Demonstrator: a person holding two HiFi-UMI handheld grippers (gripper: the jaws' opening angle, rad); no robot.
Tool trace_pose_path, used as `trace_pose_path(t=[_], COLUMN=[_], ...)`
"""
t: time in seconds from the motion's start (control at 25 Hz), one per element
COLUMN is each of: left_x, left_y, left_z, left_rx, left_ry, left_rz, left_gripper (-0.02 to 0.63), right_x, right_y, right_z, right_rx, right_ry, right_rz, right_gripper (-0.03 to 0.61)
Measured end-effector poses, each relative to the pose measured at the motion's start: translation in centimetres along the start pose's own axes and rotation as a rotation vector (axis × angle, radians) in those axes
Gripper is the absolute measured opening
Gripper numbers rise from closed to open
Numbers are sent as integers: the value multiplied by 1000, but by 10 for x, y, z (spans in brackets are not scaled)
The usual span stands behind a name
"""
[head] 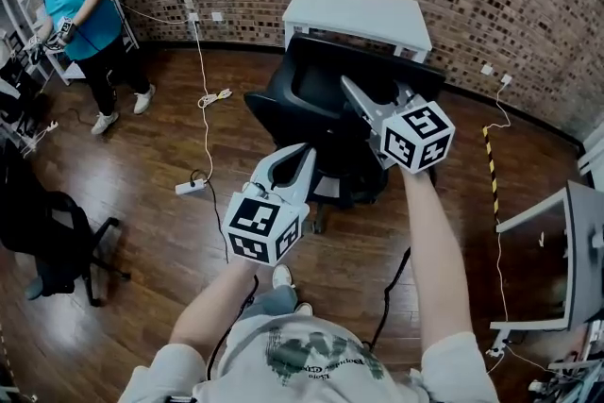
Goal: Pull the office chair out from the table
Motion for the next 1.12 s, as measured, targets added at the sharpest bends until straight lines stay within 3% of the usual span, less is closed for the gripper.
trace_pose_path(t=[0.44,0.56,0.72,1.12], left_x=[2,4,10,10], left_y=[-22,-30,-39,-65], left_z=[-9,-10,-11,-15], left_rx=[38,50,50,-11], left_ry=[24,36,45,41], left_rz=[-6,-3,-9,-10], left_gripper=[14,14,14,14], right_x=[1,2,0,1], right_y=[-6,-11,-37,-81], right_z=[9,6,-8,30], right_rx=[-3,-54,-172,-313], right_ry=[-11,-10,85,88], right_rz=[-1,-13,-70,-102], right_gripper=[130,147,199,199])
Point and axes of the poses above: the fingertips, and each gripper's own axes: y forward along the fingers, z to its left, x out of its top, the point moved 1 cm from there along -y, backward along the fingers, and after that the axes turned 13 degrees about x, right-handed, at the moved point
